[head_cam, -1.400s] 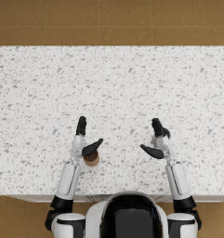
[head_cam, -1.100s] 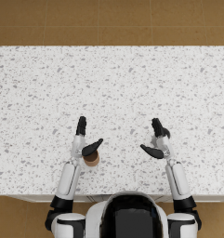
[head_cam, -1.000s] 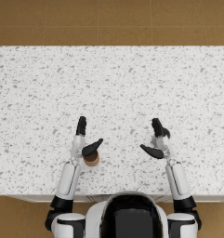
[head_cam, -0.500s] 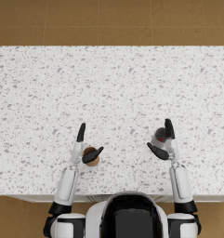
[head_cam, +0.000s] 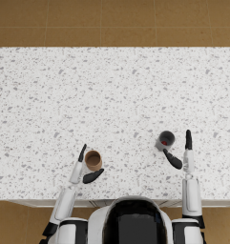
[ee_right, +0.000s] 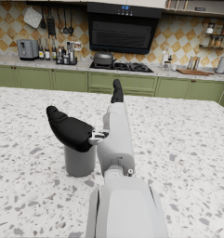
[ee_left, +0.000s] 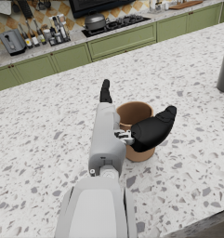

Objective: Pick up two cups and pour the berry on the right into the cup on the left

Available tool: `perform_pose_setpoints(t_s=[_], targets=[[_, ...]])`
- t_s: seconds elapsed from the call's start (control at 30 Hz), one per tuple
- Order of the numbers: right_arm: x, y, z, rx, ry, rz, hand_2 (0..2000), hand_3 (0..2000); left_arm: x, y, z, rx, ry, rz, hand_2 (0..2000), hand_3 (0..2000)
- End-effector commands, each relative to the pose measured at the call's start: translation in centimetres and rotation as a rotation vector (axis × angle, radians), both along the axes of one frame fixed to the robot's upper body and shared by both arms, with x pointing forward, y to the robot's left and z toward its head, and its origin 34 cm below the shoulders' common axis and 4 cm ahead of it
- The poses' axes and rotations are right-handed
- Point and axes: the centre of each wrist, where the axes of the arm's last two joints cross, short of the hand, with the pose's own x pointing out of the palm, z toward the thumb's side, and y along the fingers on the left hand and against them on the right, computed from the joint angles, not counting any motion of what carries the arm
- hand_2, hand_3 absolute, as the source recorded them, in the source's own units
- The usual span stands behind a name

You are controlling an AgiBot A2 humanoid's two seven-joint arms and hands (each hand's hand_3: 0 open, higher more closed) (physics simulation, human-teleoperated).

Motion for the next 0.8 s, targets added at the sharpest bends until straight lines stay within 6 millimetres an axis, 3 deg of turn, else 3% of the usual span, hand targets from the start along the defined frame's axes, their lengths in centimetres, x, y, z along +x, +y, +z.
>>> perform_pose_setpoints(t_s=[0.03, 0.2, 0.23, 0.4, 0.6, 0.8], targets=[[1.1, -0.1, -1.4, 0.009, 0.05, -0.008, 0, 0, 0.3, -0.1, -2.2, 0.003, 0.076, 0.007, 0, 0], [1.9, 0.3, -3.1, 0.026, 0.115, -0.002, 0, 0, 0.7, 0.1, -2.8, -0.005, 0.091, 0.033, 0, 0], [3.0, 0.2, -5.0, 0.033, 0.187, -0.011, 0, 0, 1.1, 0.0, -3.5, -0.009, 0.111, 0.04, 0, 0], [4.4, 0.7, -7.5, 0.057, 0.279, -0.016, 0, 0, 1.3, 0.0, -3.6, -0.021, 0.111, 0.053, 0, 0], [5.6, 1.5, -7.8, 0.077, 0.291, -0.006, 0, 0, 1.4, -0.6, -3.5, -0.04, 0.108, 0.046, 0, 0], [6.5, 1.8, -9.4, 0.095, 0.352, 0.005, 0, 0, 2.2, -1.1, -4.3, -0.059, 0.127, 0.061, 0, 0]])
